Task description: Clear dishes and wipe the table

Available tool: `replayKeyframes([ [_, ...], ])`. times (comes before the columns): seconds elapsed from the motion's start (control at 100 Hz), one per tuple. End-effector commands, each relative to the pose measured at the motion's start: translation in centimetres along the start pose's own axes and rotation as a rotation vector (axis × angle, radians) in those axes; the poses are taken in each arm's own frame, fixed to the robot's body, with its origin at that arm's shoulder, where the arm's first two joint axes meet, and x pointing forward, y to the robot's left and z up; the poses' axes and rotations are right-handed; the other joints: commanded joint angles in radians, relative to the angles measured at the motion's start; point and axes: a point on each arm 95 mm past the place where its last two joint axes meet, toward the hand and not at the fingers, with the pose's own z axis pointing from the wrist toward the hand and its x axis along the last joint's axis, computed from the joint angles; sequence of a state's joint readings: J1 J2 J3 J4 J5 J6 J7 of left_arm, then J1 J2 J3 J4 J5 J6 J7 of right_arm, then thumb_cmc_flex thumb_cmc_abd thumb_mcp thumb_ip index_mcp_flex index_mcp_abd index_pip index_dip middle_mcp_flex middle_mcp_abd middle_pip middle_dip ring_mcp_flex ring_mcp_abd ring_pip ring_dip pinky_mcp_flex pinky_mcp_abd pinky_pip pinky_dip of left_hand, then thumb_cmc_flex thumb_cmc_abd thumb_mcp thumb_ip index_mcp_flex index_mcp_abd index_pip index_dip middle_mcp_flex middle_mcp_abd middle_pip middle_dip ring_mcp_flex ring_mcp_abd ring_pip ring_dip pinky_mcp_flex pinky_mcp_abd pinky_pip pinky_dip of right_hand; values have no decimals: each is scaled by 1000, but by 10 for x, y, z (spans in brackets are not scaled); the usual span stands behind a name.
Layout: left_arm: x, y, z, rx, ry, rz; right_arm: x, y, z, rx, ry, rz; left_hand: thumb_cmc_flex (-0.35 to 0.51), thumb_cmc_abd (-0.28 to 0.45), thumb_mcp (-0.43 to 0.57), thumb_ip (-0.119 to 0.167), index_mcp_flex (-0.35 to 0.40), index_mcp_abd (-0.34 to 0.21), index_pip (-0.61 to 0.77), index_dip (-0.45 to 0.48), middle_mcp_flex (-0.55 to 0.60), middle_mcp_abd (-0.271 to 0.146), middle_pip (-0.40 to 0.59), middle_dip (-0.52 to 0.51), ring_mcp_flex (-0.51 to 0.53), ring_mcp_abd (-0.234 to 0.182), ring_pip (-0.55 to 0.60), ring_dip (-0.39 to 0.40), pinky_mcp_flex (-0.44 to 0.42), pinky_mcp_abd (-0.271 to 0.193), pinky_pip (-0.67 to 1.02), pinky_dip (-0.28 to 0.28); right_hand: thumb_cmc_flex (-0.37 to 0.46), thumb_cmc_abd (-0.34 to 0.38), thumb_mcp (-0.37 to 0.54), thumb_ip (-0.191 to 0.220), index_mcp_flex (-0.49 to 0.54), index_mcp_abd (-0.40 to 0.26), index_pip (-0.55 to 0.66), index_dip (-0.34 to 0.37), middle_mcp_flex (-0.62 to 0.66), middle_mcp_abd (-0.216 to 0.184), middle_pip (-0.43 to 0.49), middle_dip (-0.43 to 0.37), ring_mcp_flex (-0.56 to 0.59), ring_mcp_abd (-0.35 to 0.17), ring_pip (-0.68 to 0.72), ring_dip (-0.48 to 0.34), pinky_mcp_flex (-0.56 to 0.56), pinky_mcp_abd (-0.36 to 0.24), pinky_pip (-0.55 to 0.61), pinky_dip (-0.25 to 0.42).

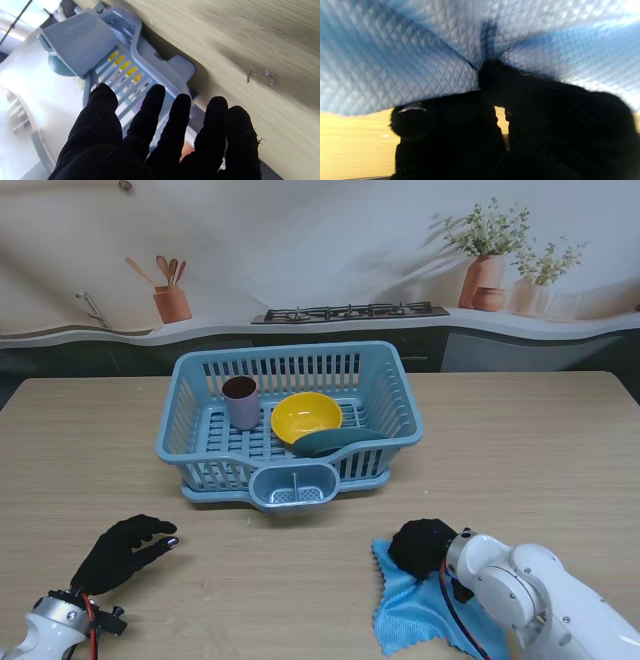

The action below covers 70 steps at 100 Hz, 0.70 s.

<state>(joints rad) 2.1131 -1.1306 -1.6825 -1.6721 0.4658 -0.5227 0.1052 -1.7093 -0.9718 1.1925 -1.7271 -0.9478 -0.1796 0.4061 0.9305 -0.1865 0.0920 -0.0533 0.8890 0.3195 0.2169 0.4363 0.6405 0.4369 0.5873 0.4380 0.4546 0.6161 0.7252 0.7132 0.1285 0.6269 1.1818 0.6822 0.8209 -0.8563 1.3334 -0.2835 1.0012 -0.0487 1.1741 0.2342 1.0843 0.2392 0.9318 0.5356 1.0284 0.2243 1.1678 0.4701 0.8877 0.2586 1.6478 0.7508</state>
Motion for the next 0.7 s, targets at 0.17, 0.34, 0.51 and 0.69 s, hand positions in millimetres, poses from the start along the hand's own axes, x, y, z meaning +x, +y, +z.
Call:
replayKeyframes([
  [0.17,2,2,-1,-9,2,-9,26,-12,14,31,30,43,21,19,9,18,-10,-18,2,5,-1,-21,-1,-20,3,-8,-3,-2,-5,-18,-17,-11,38,29,8,12,-21,64,-18,-21,-15,-28,-115,-78,8,18,45,-11,11,-138,22,-9],
  [0.34,2,2,-1,-11,2,-11,23,-19,12,42,36,27,20,19,8,18,-9,-18,3,5,-2,-20,-2,-20,1,-8,-4,-2,-5,-18,-16,-11,39,28,7,13,-21,64,-19,-24,-12,-30,-114,-83,8,17,46,-14,8,-139,20,-12],
  [0.51,2,2,-1,-9,2,-10,3,-26,-5,33,-9,16,20,19,6,18,-10,-19,2,5,-1,-22,-2,-20,2,-9,-4,-2,-5,-18,-16,-11,39,22,10,14,-16,65,-20,-29,-9,-30,-116,-88,8,18,46,-16,11,-130,17,-14],
  [0.69,2,2,-1,-9,1,-9,-29,-34,-31,22,-79,-26,19,21,4,18,-10,-17,2,5,-2,-22,-2,-20,2,-8,-4,-2,-5,-18,-16,-11,39,20,12,14,-14,66,-20,-31,-7,-28,-116,-89,11,20,44,-20,11,-126,16,-15],
])
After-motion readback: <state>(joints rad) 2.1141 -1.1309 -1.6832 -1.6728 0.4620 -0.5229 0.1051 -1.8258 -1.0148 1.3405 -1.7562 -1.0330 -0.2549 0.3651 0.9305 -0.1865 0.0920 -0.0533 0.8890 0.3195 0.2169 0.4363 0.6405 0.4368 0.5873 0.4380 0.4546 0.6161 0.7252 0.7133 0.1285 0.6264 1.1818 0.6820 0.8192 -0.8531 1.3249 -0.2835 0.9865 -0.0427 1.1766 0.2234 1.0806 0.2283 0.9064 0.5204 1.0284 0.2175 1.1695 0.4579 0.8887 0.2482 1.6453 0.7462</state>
